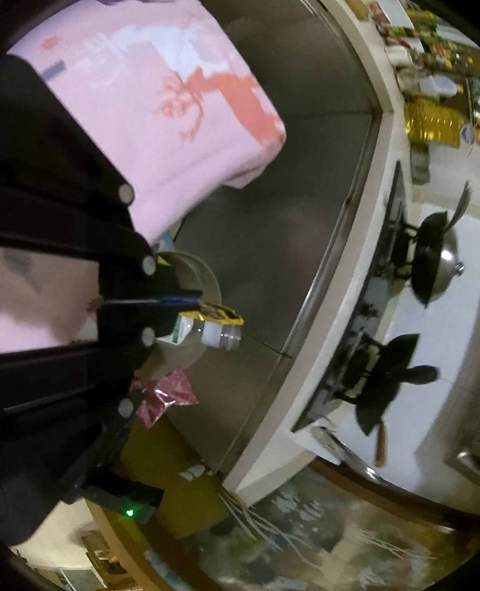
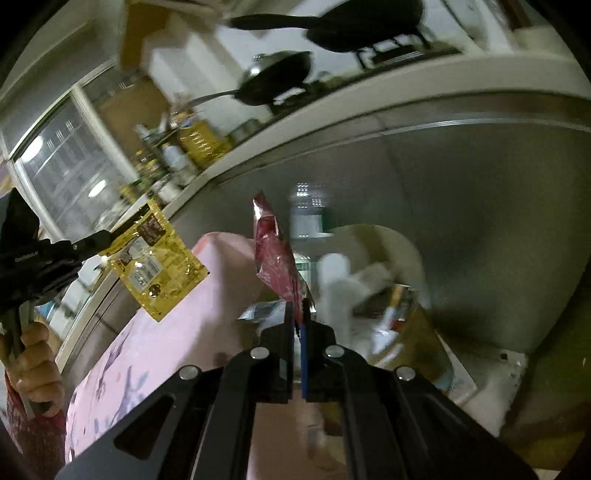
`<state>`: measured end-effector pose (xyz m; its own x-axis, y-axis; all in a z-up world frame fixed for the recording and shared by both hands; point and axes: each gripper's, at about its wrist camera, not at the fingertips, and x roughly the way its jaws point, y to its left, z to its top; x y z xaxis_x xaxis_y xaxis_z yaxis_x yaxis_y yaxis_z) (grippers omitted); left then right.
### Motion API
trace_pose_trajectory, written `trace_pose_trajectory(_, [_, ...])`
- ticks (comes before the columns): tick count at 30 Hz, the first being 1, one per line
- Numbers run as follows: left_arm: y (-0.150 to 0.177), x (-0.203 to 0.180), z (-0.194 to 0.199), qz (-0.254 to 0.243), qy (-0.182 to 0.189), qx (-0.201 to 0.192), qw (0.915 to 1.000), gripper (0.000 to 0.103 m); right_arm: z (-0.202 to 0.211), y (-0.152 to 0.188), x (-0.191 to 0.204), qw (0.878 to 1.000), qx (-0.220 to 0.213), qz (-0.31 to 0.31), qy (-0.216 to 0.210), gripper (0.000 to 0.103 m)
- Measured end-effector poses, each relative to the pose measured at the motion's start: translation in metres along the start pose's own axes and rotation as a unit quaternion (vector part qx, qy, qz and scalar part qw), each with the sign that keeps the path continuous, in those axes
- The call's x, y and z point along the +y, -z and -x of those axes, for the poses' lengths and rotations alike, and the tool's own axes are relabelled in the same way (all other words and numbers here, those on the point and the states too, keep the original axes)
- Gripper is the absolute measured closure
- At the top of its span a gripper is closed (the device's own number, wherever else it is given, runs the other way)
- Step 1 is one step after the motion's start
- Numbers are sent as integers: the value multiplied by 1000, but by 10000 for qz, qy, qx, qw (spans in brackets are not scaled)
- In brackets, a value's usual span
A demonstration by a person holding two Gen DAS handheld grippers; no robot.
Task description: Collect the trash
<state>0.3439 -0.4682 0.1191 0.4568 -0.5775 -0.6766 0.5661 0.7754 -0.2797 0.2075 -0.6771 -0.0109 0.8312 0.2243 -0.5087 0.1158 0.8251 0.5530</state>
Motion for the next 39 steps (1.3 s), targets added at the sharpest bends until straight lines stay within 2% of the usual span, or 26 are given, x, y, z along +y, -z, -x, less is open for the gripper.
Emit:
trace_pose_trajectory(7, [-11,-6,-75,-8,-201,460,9987,103,-18,0,-34,9987,28,-502,106,102])
trace_pose_trajectory(13, [-3,-10,-116,-122,-428,762,9961,103,-32,2,-40,9975,177,-659,156,102])
trace_pose_trajectory(16, [2,-12,-130,-153,-512,1015,9934,103,-36,1,-37,9977,300,-536,270,98])
trace_pose_trajectory(17, [6,-12,-133,-134,-489,1115,9925,102,-36,0,-34,9981,286,-469,296,90])
trace_pose_trajectory(18, [9,-11,-133,-138,-493,1133,9922,99,-36,0,-32,9982,278,-436,305,73])
trace_pose_trajectory(19, [11,-11,-132,-155,-517,1129,9921,91,-35,0,-31,9982,269,-409,339,61])
trace_pose_trajectory(20, [12,-11,-130,-169,-542,1115,9921,87,-34,-1,-30,9982,249,-389,384,43])
trace_pose_trajectory(21, [12,-11,-127,-171,-554,1098,9923,80,-32,-1,-28,9982,180,-342,450,41])
trace_pose_trajectory(22, [12,-10,-122,-159,-560,1047,9928,78,-29,-1,-26,9985,121,-277,461,41])
trace_pose_trajectory(26, [14,-8,-108,-108,-527,952,9940,78,-23,-2,-18,9990,81,-99,422,41])
trace_pose_trajectory(31, [18,-12,-84,-148,-536,794,9953,78,-19,-1,-7,9993,270,-7,253,41])
trace_pose_trajectory(34, [26,-16,-63,-232,-580,640,9960,78,-8,-2,4,9996,180,74,193,41])
trace_pose_trajectory(39, [45,-22,-23,-441,-789,322,9954,78,22,5,20,9999,29,-125,-31,41])
